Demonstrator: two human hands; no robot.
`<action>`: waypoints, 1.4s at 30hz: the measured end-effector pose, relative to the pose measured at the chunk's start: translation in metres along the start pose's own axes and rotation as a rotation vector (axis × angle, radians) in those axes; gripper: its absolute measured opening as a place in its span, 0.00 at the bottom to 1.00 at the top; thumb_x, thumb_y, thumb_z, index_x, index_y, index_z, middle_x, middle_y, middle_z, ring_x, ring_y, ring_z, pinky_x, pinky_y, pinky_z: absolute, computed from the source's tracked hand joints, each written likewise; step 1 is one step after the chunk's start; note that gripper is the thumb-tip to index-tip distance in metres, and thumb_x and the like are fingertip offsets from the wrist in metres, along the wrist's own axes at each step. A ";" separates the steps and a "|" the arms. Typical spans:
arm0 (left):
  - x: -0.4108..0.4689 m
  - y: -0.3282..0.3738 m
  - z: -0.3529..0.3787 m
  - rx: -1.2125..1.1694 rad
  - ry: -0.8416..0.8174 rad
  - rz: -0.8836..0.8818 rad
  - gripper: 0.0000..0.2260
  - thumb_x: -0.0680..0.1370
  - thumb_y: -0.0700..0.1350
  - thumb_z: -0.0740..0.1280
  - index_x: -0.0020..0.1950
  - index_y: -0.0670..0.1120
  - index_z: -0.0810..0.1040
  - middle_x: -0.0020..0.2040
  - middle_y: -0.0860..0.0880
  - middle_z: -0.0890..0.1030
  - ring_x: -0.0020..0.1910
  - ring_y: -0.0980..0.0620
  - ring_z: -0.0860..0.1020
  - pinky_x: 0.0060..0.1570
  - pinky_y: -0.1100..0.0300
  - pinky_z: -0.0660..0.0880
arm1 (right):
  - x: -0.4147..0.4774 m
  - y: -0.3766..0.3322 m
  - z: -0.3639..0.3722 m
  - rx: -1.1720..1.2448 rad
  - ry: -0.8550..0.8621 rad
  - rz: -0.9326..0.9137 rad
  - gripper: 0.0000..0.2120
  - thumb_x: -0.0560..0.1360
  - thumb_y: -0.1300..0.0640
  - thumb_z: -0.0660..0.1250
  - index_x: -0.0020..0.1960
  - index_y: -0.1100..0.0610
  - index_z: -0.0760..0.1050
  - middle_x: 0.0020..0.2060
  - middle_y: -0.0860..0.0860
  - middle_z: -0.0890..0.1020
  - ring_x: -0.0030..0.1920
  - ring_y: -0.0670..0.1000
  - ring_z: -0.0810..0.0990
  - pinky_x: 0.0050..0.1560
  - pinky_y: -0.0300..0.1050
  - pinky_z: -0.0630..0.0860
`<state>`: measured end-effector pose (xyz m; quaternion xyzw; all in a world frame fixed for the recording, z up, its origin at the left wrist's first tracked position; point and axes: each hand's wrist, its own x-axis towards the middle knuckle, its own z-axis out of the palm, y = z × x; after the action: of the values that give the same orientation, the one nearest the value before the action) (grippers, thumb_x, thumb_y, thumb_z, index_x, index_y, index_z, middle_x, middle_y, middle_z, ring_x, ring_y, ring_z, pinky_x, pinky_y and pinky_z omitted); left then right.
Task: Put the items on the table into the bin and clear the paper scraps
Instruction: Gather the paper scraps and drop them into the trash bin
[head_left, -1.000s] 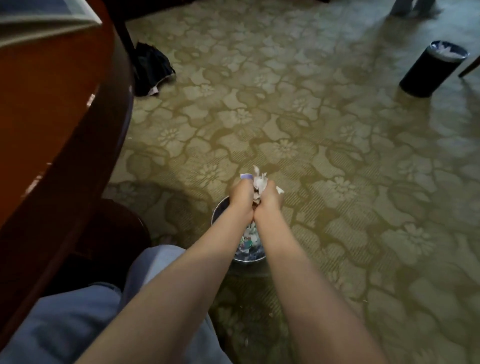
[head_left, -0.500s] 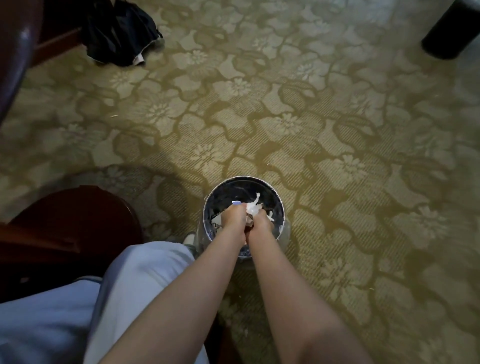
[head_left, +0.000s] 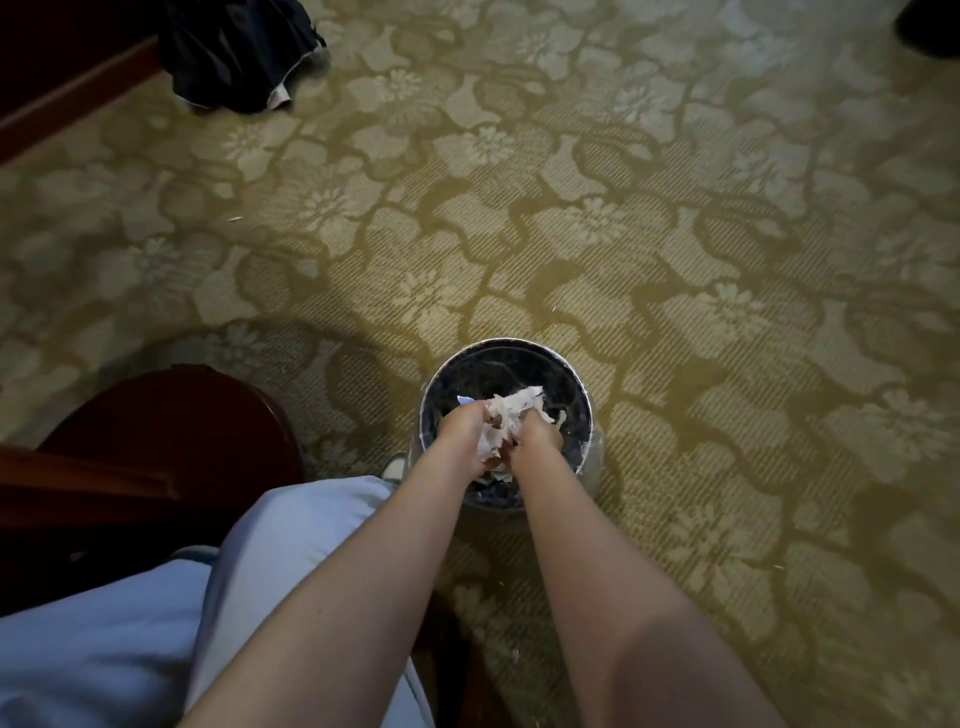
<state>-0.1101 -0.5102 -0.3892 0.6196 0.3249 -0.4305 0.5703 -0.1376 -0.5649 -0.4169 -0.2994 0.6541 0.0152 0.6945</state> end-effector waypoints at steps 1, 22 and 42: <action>-0.001 0.000 -0.001 0.012 -0.010 -0.004 0.10 0.80 0.39 0.56 0.46 0.39 0.75 0.42 0.42 0.78 0.39 0.45 0.77 0.45 0.52 0.74 | -0.001 0.000 -0.001 -0.008 -0.012 0.007 0.17 0.77 0.60 0.61 0.65 0.63 0.71 0.58 0.61 0.78 0.56 0.62 0.78 0.57 0.55 0.76; -0.039 0.006 -0.022 0.057 -0.026 0.020 0.13 0.80 0.43 0.54 0.35 0.47 0.62 0.36 0.47 0.67 0.32 0.51 0.65 0.31 0.59 0.60 | -0.018 -0.010 -0.035 -0.041 -0.122 0.025 0.19 0.79 0.56 0.55 0.68 0.59 0.65 0.63 0.57 0.71 0.67 0.60 0.68 0.62 0.55 0.68; -0.214 0.087 0.002 0.269 -0.132 0.629 0.17 0.81 0.48 0.55 0.66 0.46 0.73 0.68 0.44 0.72 0.65 0.44 0.70 0.55 0.57 0.65 | -0.168 -0.090 -0.051 0.043 -0.380 -0.353 0.21 0.82 0.52 0.47 0.69 0.59 0.67 0.65 0.57 0.73 0.62 0.57 0.73 0.65 0.51 0.66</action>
<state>-0.1224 -0.5056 -0.1588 0.7298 0.0207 -0.3117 0.6082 -0.1702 -0.5988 -0.2254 -0.3857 0.4499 -0.0641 0.8030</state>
